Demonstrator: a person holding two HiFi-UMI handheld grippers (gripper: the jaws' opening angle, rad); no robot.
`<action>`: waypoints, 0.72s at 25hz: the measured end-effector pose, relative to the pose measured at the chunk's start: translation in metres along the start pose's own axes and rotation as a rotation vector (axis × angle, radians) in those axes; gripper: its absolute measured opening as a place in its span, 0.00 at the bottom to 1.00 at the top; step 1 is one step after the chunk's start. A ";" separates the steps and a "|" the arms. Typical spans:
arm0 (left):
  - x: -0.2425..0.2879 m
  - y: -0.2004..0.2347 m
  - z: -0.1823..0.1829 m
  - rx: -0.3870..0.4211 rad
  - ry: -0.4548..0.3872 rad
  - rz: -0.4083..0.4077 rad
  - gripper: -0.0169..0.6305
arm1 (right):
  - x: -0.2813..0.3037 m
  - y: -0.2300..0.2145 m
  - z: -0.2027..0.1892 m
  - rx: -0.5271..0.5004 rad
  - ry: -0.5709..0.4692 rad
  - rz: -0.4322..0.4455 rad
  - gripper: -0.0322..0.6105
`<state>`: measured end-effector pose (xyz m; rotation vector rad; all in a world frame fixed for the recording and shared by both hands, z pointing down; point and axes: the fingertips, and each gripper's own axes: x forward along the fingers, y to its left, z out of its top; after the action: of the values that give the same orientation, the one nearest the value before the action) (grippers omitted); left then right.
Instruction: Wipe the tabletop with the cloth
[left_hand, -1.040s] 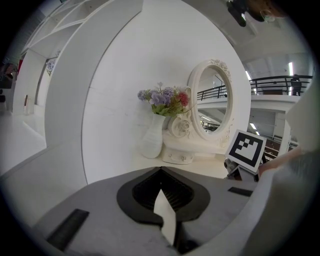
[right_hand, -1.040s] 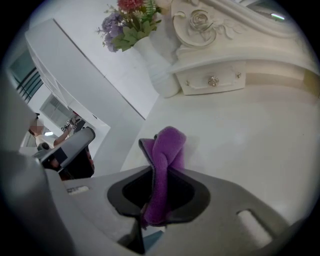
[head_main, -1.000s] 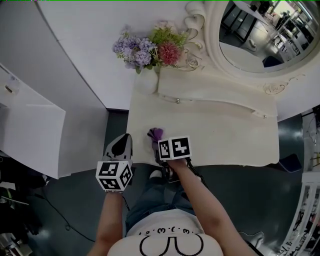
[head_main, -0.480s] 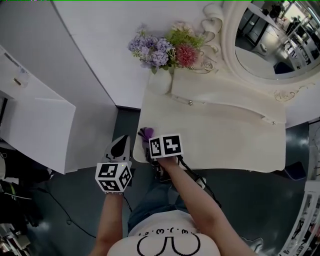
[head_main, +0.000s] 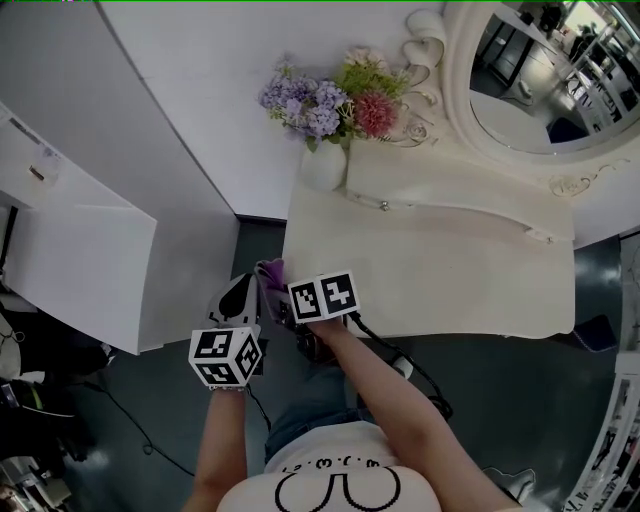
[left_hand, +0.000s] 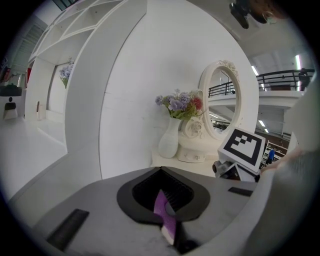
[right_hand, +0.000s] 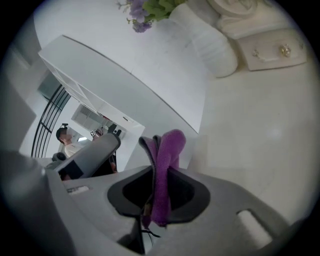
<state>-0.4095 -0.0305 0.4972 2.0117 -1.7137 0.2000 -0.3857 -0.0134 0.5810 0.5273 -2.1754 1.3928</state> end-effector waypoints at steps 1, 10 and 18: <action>0.001 -0.001 0.002 0.000 -0.004 -0.004 0.02 | -0.005 0.003 0.002 -0.004 -0.020 0.020 0.16; 0.018 -0.034 0.010 -0.005 -0.026 -0.073 0.02 | -0.084 0.004 0.032 -0.085 -0.257 0.069 0.16; 0.024 -0.086 0.026 0.028 -0.071 -0.147 0.02 | -0.202 -0.024 0.043 -0.205 -0.451 -0.013 0.16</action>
<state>-0.3272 -0.0548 0.4616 2.1786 -1.6049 0.1041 -0.2191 -0.0511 0.4625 0.8384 -2.6242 1.1027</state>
